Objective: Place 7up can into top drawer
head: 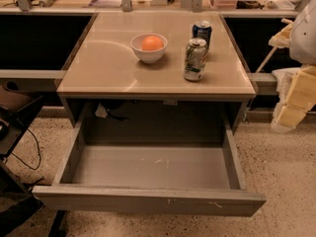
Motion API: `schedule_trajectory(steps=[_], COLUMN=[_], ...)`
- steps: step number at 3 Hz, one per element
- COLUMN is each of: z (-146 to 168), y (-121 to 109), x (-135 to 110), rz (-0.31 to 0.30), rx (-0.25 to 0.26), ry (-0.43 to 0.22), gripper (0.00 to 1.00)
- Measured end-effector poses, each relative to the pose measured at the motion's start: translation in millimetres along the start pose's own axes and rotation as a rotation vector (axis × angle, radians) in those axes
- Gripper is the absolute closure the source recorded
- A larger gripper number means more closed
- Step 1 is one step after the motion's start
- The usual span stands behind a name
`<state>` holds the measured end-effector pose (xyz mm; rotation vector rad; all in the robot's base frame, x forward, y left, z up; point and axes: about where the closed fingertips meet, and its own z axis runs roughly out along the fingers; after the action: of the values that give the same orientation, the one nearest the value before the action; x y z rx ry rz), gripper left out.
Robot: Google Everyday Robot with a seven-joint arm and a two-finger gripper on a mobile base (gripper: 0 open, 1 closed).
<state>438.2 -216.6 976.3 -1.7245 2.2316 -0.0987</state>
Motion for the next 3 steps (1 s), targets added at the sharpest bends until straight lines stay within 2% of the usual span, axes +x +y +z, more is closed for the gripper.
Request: schedule_trajectory(steps=[2, 3], z=[-0.6, 3.4], y=[-4.7, -28.5], x=[-1.1, 0.6], rz=[0.001, 0.019], rx=[0.012, 0.030], ry=[-0.016, -0.115], gripper=[0.00, 0.00])
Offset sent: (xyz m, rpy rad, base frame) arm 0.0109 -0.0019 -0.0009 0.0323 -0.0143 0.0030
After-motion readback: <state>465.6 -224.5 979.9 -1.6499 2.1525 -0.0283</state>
